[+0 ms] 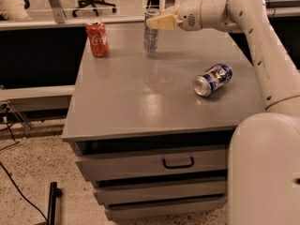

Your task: Move redbull can near coke can

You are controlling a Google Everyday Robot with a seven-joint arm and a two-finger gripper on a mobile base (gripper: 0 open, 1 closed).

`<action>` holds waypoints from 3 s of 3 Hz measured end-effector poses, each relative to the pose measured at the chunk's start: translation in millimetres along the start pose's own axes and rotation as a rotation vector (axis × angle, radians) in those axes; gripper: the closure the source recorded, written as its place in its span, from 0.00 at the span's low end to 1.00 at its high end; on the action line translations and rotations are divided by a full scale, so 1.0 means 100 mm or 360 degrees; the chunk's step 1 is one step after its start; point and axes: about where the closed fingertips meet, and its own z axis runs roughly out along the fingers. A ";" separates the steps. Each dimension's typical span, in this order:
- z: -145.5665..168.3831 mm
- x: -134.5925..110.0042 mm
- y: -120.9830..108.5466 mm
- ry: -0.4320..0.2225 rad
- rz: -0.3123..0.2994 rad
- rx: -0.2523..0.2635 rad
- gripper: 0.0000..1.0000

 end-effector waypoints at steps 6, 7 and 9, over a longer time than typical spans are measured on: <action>0.83 -0.10 0.42 0.0091 -0.0113 -0.0242 1.00; 0.88 -0.07 0.44 0.0091 -0.0099 -0.0272 0.84; 1.02 0.01 0.50 0.0080 -0.0083 -0.0339 0.38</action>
Offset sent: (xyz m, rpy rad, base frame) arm -0.0138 0.0650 -0.0241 0.0107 0.0713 0.0964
